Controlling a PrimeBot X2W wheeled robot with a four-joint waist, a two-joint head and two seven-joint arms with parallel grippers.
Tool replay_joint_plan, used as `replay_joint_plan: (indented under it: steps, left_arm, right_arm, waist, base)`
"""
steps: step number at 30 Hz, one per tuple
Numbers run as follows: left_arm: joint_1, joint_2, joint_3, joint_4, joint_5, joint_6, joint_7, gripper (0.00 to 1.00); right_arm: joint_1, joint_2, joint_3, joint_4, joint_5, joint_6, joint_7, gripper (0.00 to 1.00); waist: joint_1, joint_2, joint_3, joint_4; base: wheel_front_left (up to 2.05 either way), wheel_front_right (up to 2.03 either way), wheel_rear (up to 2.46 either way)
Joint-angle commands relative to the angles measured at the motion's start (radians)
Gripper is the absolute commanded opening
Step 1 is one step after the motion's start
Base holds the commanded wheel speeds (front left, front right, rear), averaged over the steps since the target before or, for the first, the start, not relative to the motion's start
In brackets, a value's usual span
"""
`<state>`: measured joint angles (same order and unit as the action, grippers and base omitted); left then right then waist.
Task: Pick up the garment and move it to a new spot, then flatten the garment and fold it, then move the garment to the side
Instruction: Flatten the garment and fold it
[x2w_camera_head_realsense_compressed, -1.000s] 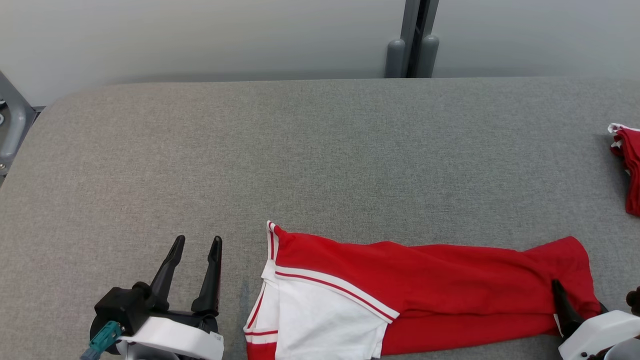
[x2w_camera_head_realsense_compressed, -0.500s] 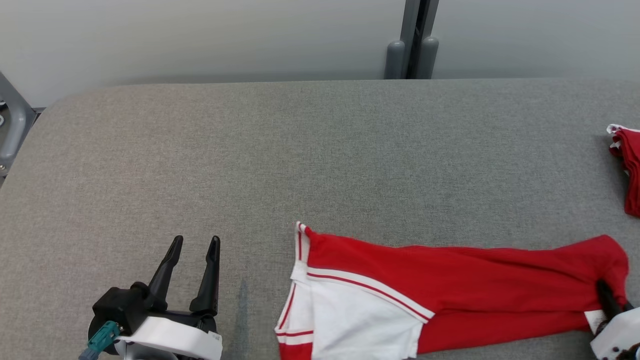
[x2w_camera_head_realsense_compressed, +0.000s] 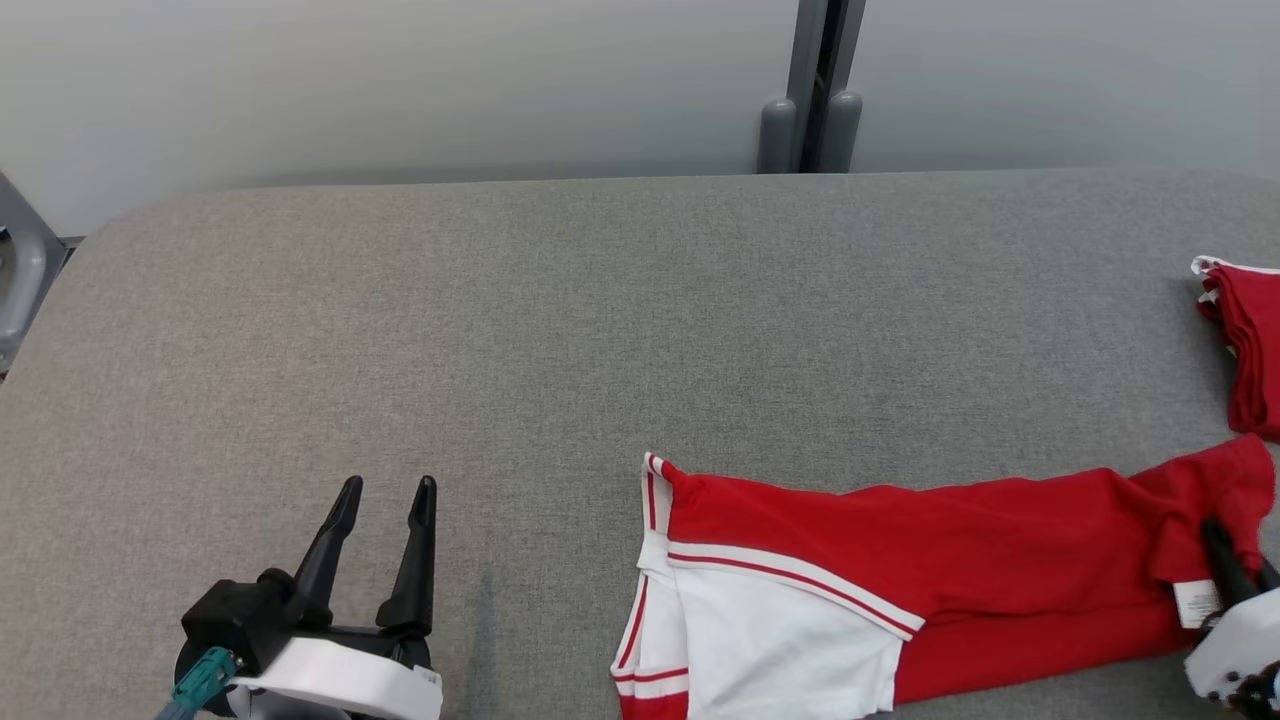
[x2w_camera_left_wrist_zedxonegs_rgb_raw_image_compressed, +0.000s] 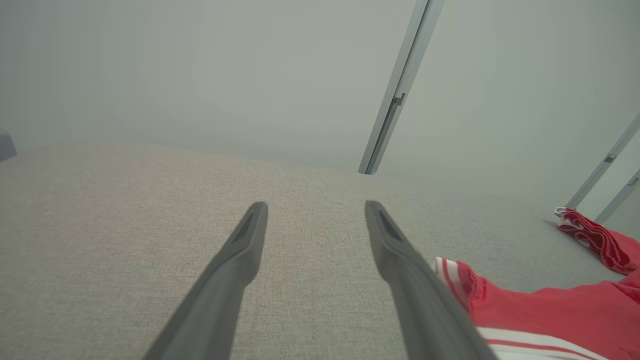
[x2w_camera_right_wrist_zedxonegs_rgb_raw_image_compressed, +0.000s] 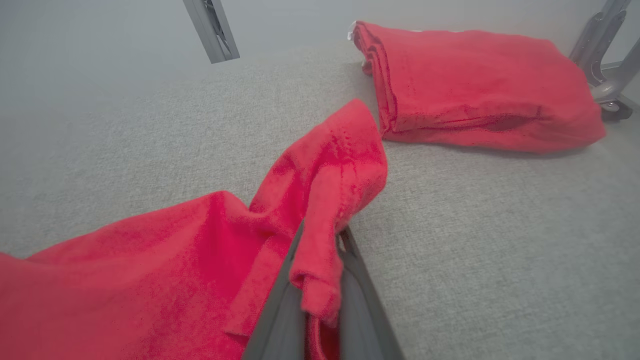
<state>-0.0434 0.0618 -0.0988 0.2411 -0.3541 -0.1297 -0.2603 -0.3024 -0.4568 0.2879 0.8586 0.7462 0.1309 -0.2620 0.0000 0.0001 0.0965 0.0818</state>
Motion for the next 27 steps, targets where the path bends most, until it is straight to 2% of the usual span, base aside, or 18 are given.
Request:
replay_joint_plan:
  steps: [1, 4, 5, 12, 20, 27]
  left_arm:
    - [0.008, 0.003, 0.009, 0.0, -0.005, -0.001, -0.005, 1.0]
    - [0.012, 0.001, 0.011, 0.0, -0.006, -0.001, -0.005, 1.0]
    - [0.018, -0.001, 0.018, 0.004, -0.019, -0.001, -0.005, 1.0]
    - [0.033, -0.005, 0.027, 0.015, -0.046, -0.001, -0.005, 1.0]
    - [0.039, -0.008, 0.029, 0.031, -0.072, -0.001, -0.005, 1.0]
    - [0.041, -0.009, 0.021, 0.04, -0.078, -0.001, -0.005, 1.0]
  right_arm:
    - [0.011, 0.005, 0.038, -0.034, -0.011, 0.0, -0.003, 0.0]
    - [0.014, 0.014, 0.112, -0.111, 0.011, 0.0, 0.009, 0.0]
    - [0.015, 0.036, 0.171, -0.22, 0.072, 0.0, 0.044, 0.0]
    - [0.03, 0.049, 0.329, -0.508, 0.179, 0.0, 0.162, 0.0]
    - [0.06, 0.107, 0.394, -0.625, 0.221, 0.0, 0.199, 0.0]
    - [0.053, 0.194, 0.432, -0.557, 0.223, 0.0, 0.181, 0.0]
  waist:
    - [0.0, -0.0001, -0.007, -0.01]
    - [0.0, -0.0001, -0.019, -0.022]
    - [0.0, -0.0001, -0.032, -0.035]
    - [0.0, -0.0001, -0.059, -0.049]
    - [0.0, -0.0001, -0.081, -0.021]
    - [0.0, -0.0001, -0.088, 0.028]
  base:
    - [0.0, 0.0, 0.0]
    - [0.0, 0.0, 0.0]
    - [0.0, 0.0, 0.0]
    - [0.0, 0.0, 0.0]
    - [0.0, 0.0, 0.0]
    - [0.0, 0.0, 0.0]
